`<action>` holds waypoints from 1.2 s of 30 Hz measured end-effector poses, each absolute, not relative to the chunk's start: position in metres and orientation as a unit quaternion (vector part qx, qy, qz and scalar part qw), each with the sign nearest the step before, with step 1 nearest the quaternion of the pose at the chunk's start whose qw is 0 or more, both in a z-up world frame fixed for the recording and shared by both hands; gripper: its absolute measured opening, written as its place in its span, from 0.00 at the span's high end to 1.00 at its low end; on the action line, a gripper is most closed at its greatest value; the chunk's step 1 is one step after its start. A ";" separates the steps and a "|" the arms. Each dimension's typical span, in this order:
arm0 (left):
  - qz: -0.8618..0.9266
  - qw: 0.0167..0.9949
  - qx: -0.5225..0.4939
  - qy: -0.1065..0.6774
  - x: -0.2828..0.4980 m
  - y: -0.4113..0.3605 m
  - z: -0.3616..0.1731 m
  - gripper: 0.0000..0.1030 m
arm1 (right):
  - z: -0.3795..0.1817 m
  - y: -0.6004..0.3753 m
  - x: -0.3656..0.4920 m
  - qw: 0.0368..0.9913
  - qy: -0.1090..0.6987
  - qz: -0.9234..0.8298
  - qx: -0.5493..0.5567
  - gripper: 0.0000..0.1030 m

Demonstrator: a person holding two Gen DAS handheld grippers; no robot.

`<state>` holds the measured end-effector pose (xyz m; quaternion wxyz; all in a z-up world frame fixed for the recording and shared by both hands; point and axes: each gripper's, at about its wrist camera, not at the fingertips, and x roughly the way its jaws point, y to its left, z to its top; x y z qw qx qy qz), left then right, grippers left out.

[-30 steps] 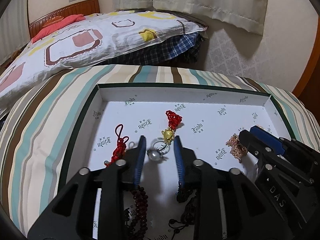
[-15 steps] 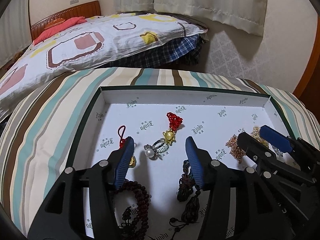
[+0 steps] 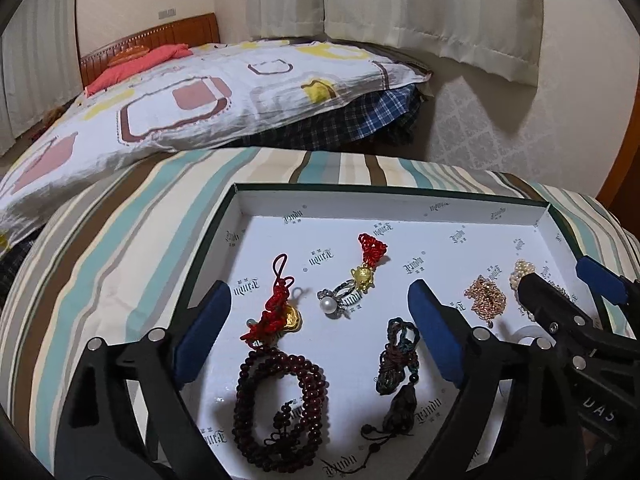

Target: Organize jewelry

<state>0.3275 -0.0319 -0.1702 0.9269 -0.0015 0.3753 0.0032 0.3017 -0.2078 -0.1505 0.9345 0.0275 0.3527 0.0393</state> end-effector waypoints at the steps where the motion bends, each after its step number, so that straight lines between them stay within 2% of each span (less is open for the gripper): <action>1: 0.004 0.928 0.004 0.372 0.326 -0.034 -0.169 0.13 | -0.150 -0.208 0.301 0.935 0.351 0.037 0.026 0.19; 7: 0.005 0.931 0.029 0.364 0.316 -0.039 -0.161 0.12 | -0.149 -0.217 0.290 0.938 0.345 0.020 0.031 0.18; 16: 0.002 0.933 0.013 0.361 0.283 -0.032 -0.145 0.11 | -0.142 -0.231 0.256 0.939 0.343 -0.001 0.034 0.18; 23: 0.003 0.938 0.005 0.347 0.238 -0.027 -0.115 0.07 | -0.115 -0.230 0.215 0.945 0.326 0.005 0.033 0.18; 36: 0.015 0.954 -0.006 0.301 0.144 -0.013 -0.050 0.04 | -0.056 -0.226 0.132 0.960 0.277 0.026 0.041 0.18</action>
